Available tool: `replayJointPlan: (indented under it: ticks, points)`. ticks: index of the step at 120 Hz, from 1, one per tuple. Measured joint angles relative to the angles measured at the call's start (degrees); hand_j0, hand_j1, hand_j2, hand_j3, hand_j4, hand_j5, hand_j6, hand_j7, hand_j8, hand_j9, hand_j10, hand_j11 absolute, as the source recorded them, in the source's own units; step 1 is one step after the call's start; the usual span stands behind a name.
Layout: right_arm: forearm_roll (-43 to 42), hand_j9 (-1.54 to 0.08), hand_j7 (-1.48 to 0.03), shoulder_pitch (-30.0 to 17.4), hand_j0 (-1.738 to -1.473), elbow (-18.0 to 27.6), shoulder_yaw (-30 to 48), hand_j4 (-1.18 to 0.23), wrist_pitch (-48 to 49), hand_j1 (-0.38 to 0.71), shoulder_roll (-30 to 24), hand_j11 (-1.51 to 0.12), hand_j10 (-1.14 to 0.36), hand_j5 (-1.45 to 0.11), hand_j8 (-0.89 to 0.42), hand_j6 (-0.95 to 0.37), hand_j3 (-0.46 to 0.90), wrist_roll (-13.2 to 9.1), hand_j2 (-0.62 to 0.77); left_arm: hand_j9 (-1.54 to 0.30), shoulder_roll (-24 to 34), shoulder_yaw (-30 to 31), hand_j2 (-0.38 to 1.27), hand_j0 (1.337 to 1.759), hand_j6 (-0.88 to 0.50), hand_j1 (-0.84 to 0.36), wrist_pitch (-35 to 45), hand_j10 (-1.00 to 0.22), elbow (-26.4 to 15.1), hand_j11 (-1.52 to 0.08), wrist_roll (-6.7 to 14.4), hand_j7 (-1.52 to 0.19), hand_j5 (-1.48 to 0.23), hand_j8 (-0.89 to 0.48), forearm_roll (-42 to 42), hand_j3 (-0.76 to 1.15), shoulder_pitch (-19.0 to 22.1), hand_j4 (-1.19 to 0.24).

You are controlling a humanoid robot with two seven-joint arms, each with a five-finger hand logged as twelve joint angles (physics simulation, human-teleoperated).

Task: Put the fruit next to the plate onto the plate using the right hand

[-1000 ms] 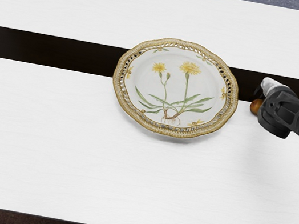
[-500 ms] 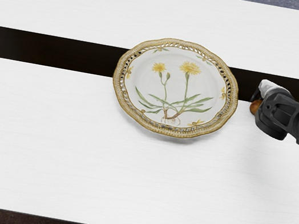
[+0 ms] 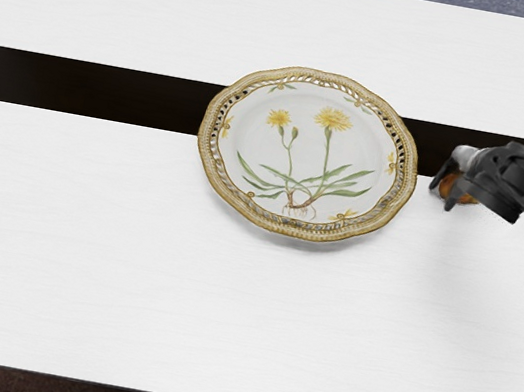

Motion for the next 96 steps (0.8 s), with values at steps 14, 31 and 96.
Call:
replayJointPlan:
  ticks: [14, 31, 96]
  points:
    - [1.13, -1.15, -1.14, 0.46, -1.658, -0.61, 4.95, -0.72, 3.96, 0.55, -2.50, -1.11, -0.52, -1.18, -0.14, -0.32, 0.00, 0.09, 0.58, 0.00, 0.00, 0.00, 0.00, 1.658, 0.00, 0.35, 0.00, 0.00, 0.00, 0.00, 0.01, 0.00, 0.00, 0.00, 0.00, 0.00, 0.03, 0.00]
    - [1.46, -1.19, -1.14, 4.97, -1.658, -0.86, 7.63, -0.76, 8.17, 0.46, -5.01, -1.15, -0.61, -1.23, -0.25, -0.42, 0.00, 0.10, 0.57, 0.00, 0.00, 0.01, 0.00, 1.658, 0.00, 0.35, -0.01, 0.00, 0.00, 0.00, 0.01, 0.00, 0.00, 0.00, -0.01, 0.00, -0.01, 0.00]
    - [10.88, -0.73, -0.71, 13.99, -1.658, 1.79, 18.61, -0.52, 23.55, 0.16, -1.73, -0.73, -0.52, -0.74, -0.30, -0.30, 0.00, 0.17, 0.30, 0.00, 0.00, 0.02, 0.00, 1.658, 0.00, 0.35, 0.00, 0.00, 0.00, 0.00, 0.00, 0.00, 0.00, 0.00, -0.01, 0.00, 0.03, 0.00]
